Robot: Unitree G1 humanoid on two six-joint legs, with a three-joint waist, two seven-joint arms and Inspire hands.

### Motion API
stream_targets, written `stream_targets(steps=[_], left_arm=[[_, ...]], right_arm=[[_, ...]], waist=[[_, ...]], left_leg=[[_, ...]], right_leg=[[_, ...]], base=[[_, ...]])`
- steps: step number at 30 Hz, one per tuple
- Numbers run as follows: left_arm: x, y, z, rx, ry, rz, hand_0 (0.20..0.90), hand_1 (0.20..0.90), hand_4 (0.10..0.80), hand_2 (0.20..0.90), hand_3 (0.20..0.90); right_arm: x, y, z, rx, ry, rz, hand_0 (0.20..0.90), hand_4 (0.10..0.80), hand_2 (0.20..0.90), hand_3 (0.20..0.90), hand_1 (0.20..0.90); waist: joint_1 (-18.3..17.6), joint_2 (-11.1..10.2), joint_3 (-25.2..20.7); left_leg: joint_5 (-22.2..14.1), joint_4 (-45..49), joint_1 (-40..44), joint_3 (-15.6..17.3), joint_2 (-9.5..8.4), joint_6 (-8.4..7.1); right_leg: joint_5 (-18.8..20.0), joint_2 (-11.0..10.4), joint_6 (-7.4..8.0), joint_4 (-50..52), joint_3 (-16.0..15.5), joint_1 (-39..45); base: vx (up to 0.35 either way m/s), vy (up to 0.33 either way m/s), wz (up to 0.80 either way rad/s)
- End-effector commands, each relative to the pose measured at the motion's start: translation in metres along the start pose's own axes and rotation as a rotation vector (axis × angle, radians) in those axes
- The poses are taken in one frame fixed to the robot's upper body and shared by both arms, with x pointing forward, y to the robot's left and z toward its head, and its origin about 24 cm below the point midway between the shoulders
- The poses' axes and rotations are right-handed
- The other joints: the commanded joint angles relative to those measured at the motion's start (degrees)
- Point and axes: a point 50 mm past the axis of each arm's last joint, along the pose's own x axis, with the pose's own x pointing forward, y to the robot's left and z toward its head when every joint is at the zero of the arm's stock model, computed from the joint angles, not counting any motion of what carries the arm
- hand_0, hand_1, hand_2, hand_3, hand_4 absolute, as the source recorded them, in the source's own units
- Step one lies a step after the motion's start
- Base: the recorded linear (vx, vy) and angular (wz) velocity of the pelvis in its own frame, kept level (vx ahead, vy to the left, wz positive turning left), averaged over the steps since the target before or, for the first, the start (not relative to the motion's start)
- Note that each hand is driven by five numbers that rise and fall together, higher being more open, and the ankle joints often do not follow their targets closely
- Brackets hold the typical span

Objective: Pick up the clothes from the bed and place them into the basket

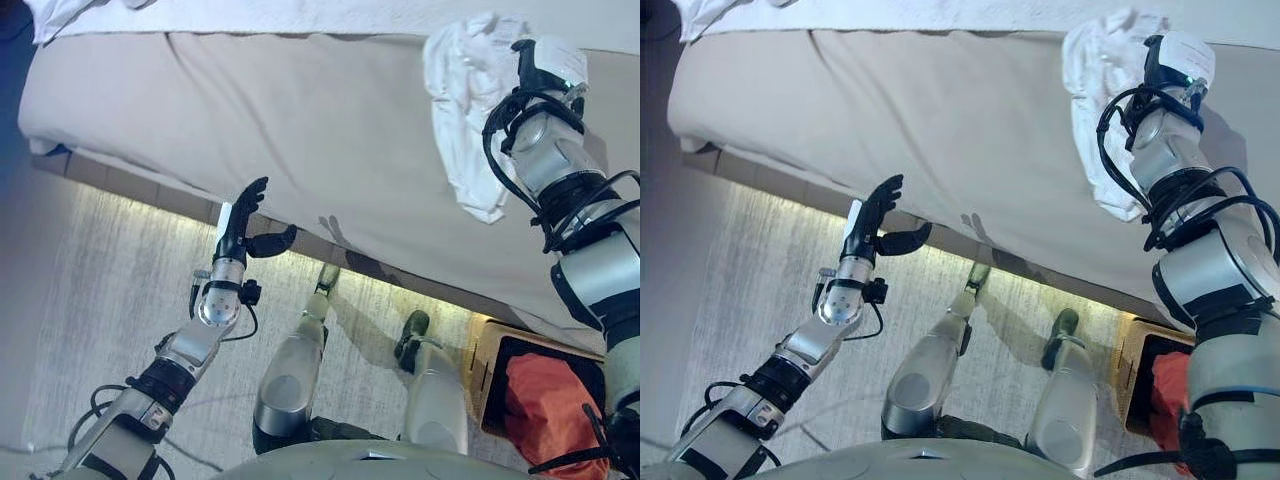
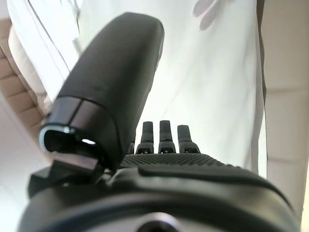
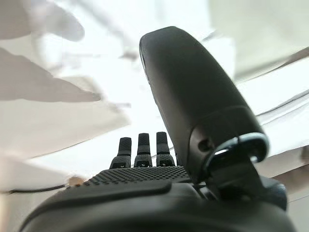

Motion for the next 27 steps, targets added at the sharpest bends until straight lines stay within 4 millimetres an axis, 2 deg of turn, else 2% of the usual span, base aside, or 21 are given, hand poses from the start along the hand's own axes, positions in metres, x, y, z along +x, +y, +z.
stream_targets(steps=[1, 3, 4, 8, 12, 17, 18, 21, 27], left_arm=[[0.002, 0.013, 0.048, -0.059, -0.283, 0.056, 0.900, 0.900, 0.800, 0.900, 0.900], [-0.003, 0.015, 0.051, -0.093, -0.307, 0.067, 0.900, 0.900, 0.800, 0.900, 0.900], [-0.006, 0.014, 0.050, -0.102, -0.308, 0.067, 0.900, 0.900, 0.800, 0.900, 0.900], [-0.011, 0.015, 0.057, -0.089, -0.349, 0.074, 0.900, 0.900, 0.800, 0.900, 0.900], [-0.011, 0.020, 0.063, -0.097, -0.376, 0.106, 0.900, 0.900, 0.800, 0.900, 0.900], [-0.015, 0.030, 0.063, -0.094, -0.382, 0.133, 0.900, 0.900, 0.800, 0.900, 0.900], [-0.016, 0.031, 0.063, -0.096, -0.380, 0.131, 0.900, 0.900, 0.800, 0.900, 0.900], [-0.022, 0.032, 0.062, -0.091, -0.388, 0.122, 0.900, 0.900, 0.800, 0.900, 0.900], [-0.028, 0.033, 0.062, -0.093, -0.396, 0.123, 0.900, 0.900, 0.800, 0.900, 0.900]], right_arm=[[0.011, -0.084, 0.033, -0.005, -0.070, -0.275, 0.900, 0.800, 0.900, 0.900, 0.900], [0.012, -0.091, 0.031, -0.016, -0.046, -0.294, 0.900, 0.800, 0.900, 0.900, 0.900], [0.012, -0.087, 0.028, -0.019, -0.038, -0.284, 0.900, 0.800, 0.900, 0.900, 0.900], [0.012, -0.082, 0.026, -0.056, -0.015, -0.259, 0.900, 0.800, 0.900, 0.900, 0.900], [0.013, -0.075, 0.016, -0.087, 0.043, -0.221, 0.900, 0.800, 0.900, 0.900, 0.900], [0.013, -0.069, -0.004, -0.139, 0.174, -0.179, 0.900, 0.800, 0.900, 0.900, 0.900], [0.013, -0.072, -0.013, -0.214, 0.226, -0.184, 0.900, 0.800, 0.900, 0.900, 0.900], [0.012, -0.080, -0.030, -0.317, 0.329, -0.181, 0.900, 0.800, 0.900, 0.900, 0.900], [0.009, -0.097, -0.050, -0.426, 0.458, -0.185, 0.900, 0.800, 0.900, 0.900, 0.900]], waist=[[0.7, -0.7, 0.3], [1.5, 0.0, 0.3], [1.7, 0.0, 0.3], [2.6, 0.3, 0.3], [3.3, 0.5, 0.3], [4.2, 1.0, 0.3], [4.4, 1.2, 0.3], [4.7, 1.4, 0.3], [4.8, 1.9, 0.3]], left_leg=[[-8.3, 6.8, -1.7, 1.7, 2.95, 1.31], [-9.5, 11.4, -6.8, 1.1, 1.78, 1.66], [-11.3, 13.0, -7.1, 1.1, 1.45, 1.79], [-14.0, 20.3, -13.8, 0.3, -0.36, 2.60], [-15.9, 25.4, -18.9, -0.3, -1.31, 3.41], [-19.0, 34.1, -25.9, -0.2, -2.76, 4.17], [-19.5, 36.0, -27.6, -0.2, -3.05, 4.36], [-19.9, 38.2, -30.4, -0.1, -2.93, 4.76], [-19.3, 38.0, -31.7, 0.6, -2.13, 4.96]], right_leg=[[7.7, -2.1, -1.15, -3.5, -1.3, -3.8], [7.0, -2.3, -1.63, -0.4, -0.8, -8.0], [5.0, -2.4, -1.29, 1.3, -0.2, -8.3], [3.4, -2.3, -2.08, 6.0, 0.6, -13.2], [2.0, -2.7, -2.67, 10.1, 0.9, -17.1], [-0.5, -2.9, -3.86, 16.8, 1.0, -21.6], [-0.9, -2.9, -4.13, 18.2, 1.0, -22.8], [-1.3, -2.5, -4.56, 19.8, 1.2, -24.9], [-1.4, -2.1, -5.11, 19.8, 1.2, -25.9]], base=[[-0.008, 0.042, 0.17], [-0.005, 0.024, 0.20], [0.022, -0.006, 0.19], [-0.008, 0.012, 0.12], [-0.033, 0.001, 0.09], [-0.025, -0.023, 0.09], [-0.022, -0.017, 0.07], [-0.038, -0.027, 0.05], [-0.036, -0.011, 0.02]])
